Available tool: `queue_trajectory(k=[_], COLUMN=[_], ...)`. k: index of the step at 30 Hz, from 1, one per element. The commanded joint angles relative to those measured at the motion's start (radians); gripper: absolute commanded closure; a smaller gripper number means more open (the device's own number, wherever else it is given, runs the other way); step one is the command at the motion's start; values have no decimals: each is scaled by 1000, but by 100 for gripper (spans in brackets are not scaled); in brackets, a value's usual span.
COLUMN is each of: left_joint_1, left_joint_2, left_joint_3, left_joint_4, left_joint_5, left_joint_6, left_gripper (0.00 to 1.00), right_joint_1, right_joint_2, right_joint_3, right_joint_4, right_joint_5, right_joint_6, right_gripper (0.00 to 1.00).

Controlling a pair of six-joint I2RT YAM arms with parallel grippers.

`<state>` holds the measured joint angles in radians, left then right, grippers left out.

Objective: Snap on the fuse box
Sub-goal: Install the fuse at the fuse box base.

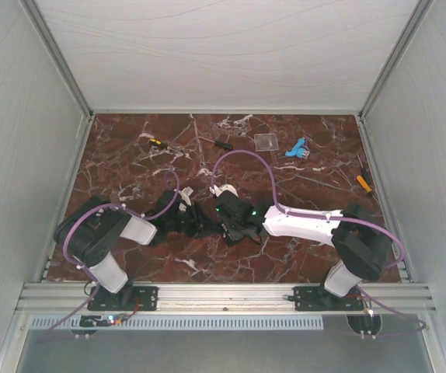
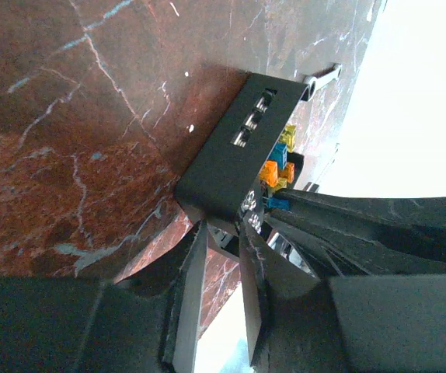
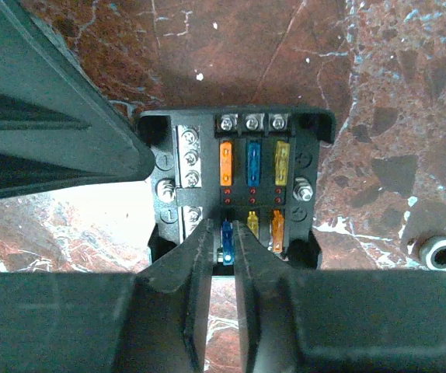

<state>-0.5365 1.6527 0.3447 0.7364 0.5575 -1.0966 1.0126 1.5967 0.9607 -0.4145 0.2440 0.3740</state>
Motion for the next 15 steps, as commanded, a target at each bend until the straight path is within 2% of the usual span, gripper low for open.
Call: queue_trajectory(k=[1,6,15], left_joint_1=[4,4,4], left_joint_2=[4,3,2], left_joint_3=[10,11,13], left_joint_4=[44,44,43], left_joint_5=[4,4,4], left_joint_6=[-16,-16,-14], left_gripper=[77,77,77], right_joint_1=[6,5,5], right_joint_2=[-27,-29,-41], right_joint_3=[-15,-8,-1], right_joint_4=[-10,-20,-34], right_joint_5=[6,3,30], right_joint_6=[25,31,26], right_gripper=[83,80,82])
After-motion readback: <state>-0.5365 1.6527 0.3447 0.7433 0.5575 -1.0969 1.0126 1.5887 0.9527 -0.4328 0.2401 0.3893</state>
